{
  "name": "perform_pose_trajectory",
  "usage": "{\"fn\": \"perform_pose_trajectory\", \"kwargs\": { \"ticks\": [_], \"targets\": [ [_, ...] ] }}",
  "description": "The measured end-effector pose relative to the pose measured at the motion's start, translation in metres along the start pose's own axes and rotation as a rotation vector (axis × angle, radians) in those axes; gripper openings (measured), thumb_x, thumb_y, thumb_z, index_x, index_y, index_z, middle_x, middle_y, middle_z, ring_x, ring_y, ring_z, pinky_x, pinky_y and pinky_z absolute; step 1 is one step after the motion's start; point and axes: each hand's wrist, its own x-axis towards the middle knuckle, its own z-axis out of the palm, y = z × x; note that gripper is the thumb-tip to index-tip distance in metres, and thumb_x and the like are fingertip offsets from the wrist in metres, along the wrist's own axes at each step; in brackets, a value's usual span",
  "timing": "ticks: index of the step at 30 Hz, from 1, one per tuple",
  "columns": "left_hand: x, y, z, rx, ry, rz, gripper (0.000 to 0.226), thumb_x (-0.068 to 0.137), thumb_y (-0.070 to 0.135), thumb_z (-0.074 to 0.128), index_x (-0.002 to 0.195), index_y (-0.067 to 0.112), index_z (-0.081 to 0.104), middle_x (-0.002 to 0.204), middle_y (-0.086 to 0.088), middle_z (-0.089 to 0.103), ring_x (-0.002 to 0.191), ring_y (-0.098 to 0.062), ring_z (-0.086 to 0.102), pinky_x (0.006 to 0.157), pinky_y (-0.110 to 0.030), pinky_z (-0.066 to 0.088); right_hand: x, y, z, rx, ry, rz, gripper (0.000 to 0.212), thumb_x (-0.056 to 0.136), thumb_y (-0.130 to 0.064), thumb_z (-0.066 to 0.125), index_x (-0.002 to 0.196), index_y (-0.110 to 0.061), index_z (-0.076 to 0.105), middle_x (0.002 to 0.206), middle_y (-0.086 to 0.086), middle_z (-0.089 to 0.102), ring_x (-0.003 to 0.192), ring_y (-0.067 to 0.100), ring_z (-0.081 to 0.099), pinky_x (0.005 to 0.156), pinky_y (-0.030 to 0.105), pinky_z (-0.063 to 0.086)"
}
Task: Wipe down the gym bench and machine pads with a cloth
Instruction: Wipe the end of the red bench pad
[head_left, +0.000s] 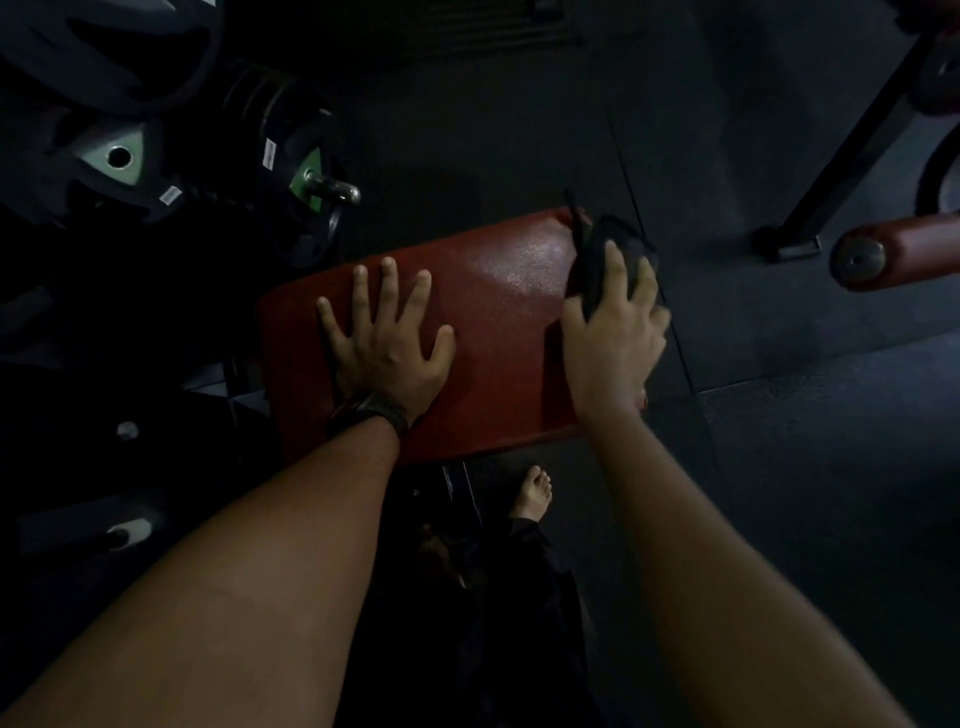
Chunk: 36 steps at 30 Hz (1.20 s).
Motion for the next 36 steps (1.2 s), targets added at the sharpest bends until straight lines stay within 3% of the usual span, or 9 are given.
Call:
{"fn": "perform_pose_trajectory", "kwargs": {
  "ticks": [5,8,11,14,18,21,28,33,36],
  "targets": [
    [0.001,0.000,0.000,0.017,-0.006,-0.002,0.072,0.089,0.060,0.034,0.156,0.033,0.035,0.168,-0.005,0.023,0.156,-0.032,0.012,0.120,-0.068,0.002,-0.080,-0.030,0.012,0.024,-0.045,-0.079,0.068,0.093,-0.041,0.056,0.155,-0.032,0.031,0.161,0.014,0.025,0.115,0.033,0.047,0.093,0.043,0.046],
    [0.000,0.000,-0.002,0.008,-0.008,0.003,0.074,0.087,0.059,0.029,0.157,0.033,0.034,0.168,-0.004,0.022,0.156,-0.032,0.012,0.120,-0.067,0.002,-0.065,-0.044,0.019,0.033,-0.095,-0.408,0.065,0.091,-0.042,0.058,0.153,-0.031,0.039,0.160,0.014,0.031,0.110,0.032,0.051,0.085,0.040,0.049],
    [-0.001,0.000,-0.002,0.015,0.011,0.001,0.073,0.088,0.059,0.031,0.157,0.033,0.035,0.168,-0.003,0.023,0.156,-0.031,0.013,0.120,-0.067,0.003,-0.007,-0.042,0.013,-0.093,-0.164,-0.682,0.065,0.095,-0.043,0.057,0.155,-0.037,0.033,0.163,0.010,0.027,0.121,0.036,0.050,0.093,0.047,0.049],
    [-0.001,0.002,-0.002,-0.003,0.011,-0.005,0.072,0.088,0.059,0.038,0.155,0.034,0.037,0.168,-0.003,0.024,0.156,-0.031,0.013,0.120,-0.067,0.002,0.018,-0.032,0.008,-0.112,-0.100,-0.421,0.069,0.095,-0.044,0.055,0.157,-0.041,0.023,0.166,0.007,0.022,0.128,0.036,0.047,0.099,0.051,0.044],
    [-0.001,0.002,-0.003,0.017,-0.001,0.006,0.074,0.088,0.060,0.038,0.156,0.032,0.036,0.168,-0.005,0.023,0.156,-0.032,0.012,0.120,-0.067,0.002,-0.038,-0.027,0.015,-0.055,0.072,-0.049,0.068,0.092,-0.041,0.058,0.155,-0.036,0.031,0.163,0.010,0.028,0.117,0.035,0.050,0.093,0.049,0.045],
    [0.000,0.001,-0.003,0.027,-0.014,0.009,0.076,0.087,0.061,0.035,0.157,0.032,0.034,0.168,-0.006,0.022,0.156,-0.032,0.012,0.119,-0.067,0.001,-0.087,-0.044,0.019,0.011,-0.007,-0.067,0.070,0.090,-0.041,0.060,0.154,-0.036,0.033,0.162,0.010,0.026,0.110,0.031,0.049,0.087,0.042,0.044],
    [-0.001,0.000,-0.005,0.008,-0.008,0.003,0.074,0.088,0.059,0.033,0.157,0.035,0.033,0.169,-0.002,0.020,0.156,-0.030,0.010,0.121,-0.067,0.002,-0.023,-0.036,0.013,-0.090,-0.103,-0.575,0.067,0.091,-0.041,0.062,0.153,-0.039,0.036,0.161,0.008,0.031,0.121,0.036,0.049,0.088,0.048,0.049],
    [-0.001,0.001,-0.004,0.027,-0.025,0.013,0.076,0.088,0.065,0.038,0.157,0.033,0.032,0.169,-0.005,0.019,0.157,-0.031,0.008,0.120,-0.067,-0.001,-0.046,-0.009,0.013,-0.026,0.084,-0.080,0.069,0.090,-0.039,0.063,0.154,-0.036,0.035,0.161,0.010,0.031,0.123,0.035,0.049,0.095,0.053,0.048],
    [0.000,0.000,-0.005,0.036,-0.031,0.015,0.078,0.087,0.065,0.038,0.158,0.033,0.031,0.169,-0.006,0.019,0.157,-0.031,0.007,0.119,-0.067,0.000,-0.095,-0.033,0.018,0.028,0.037,0.021,0.070,0.089,-0.040,0.060,0.154,-0.035,0.035,0.161,0.011,0.029,0.115,0.034,0.049,0.090,0.048,0.047]
  ]
}}
